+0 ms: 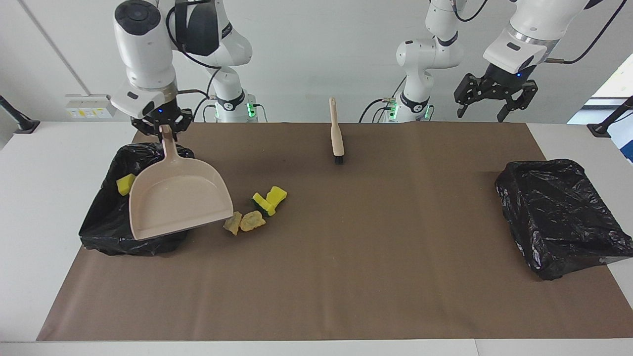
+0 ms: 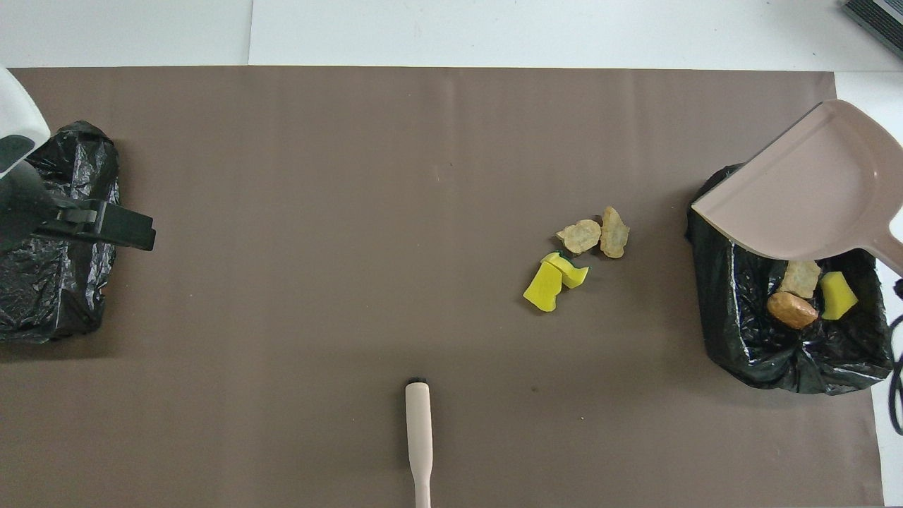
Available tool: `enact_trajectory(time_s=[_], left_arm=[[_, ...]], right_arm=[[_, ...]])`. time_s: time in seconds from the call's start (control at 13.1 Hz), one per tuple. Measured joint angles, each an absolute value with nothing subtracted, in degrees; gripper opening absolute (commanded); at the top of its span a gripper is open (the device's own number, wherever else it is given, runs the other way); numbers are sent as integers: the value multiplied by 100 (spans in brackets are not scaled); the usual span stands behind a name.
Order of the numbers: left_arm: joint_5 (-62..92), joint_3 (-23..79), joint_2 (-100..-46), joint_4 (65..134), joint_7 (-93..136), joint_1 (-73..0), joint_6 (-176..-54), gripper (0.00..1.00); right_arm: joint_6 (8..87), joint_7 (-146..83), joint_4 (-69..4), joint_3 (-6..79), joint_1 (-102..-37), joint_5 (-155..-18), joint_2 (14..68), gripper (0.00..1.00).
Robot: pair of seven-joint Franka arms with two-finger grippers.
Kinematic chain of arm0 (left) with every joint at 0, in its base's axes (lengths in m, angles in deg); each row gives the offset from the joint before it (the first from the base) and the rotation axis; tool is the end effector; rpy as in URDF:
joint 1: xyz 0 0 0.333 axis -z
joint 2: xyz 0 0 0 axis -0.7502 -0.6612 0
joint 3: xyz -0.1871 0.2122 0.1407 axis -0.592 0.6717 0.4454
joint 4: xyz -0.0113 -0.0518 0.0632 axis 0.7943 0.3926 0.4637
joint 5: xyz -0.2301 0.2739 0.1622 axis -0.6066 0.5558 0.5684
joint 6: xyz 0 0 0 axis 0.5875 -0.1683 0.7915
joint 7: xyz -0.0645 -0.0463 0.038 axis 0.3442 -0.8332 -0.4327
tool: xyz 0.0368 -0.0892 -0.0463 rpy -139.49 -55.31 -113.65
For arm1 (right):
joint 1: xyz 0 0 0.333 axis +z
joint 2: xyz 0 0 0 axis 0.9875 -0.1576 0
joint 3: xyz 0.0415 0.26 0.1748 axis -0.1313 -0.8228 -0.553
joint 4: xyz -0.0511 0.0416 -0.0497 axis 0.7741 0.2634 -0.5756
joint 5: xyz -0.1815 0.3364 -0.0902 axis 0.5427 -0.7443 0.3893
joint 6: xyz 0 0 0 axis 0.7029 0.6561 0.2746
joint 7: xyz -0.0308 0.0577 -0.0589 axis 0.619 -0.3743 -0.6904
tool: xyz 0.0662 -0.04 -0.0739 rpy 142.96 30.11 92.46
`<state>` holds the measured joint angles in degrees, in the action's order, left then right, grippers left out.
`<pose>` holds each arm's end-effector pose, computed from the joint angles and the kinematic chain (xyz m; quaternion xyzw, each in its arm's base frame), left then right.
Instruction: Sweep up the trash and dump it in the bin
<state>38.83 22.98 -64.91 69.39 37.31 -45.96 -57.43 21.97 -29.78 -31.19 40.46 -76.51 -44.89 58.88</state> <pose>0.5337 -0.1035 0.6856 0.9952 -0.0971 0.0020 0.0108 0.5319 0.0517 0.5525 0.9846 0.1276 -0.0678 0.0987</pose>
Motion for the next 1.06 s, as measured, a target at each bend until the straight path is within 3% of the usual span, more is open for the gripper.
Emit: enact_trajectory(time_s=[0.61, 0.91, 1.06], left_arm=[[3959, 2327, -6362, 7111, 3896, -4673, -5569, 100], [3967, 2327, -6316, 7167, 3896, -4674, -5568, 100], [3967, 2325, -6312, 7170, 3896, -4674, -5568, 100]], right_arm=[[3812, 856, -3004, 4043, -5531, -5493, 4399, 0], [4195, 2104, -2103, 4044, -4546, -5503, 3277, 0], [4421, 2297, -1670, 4047, -4354, -5548, 2831, 0]])
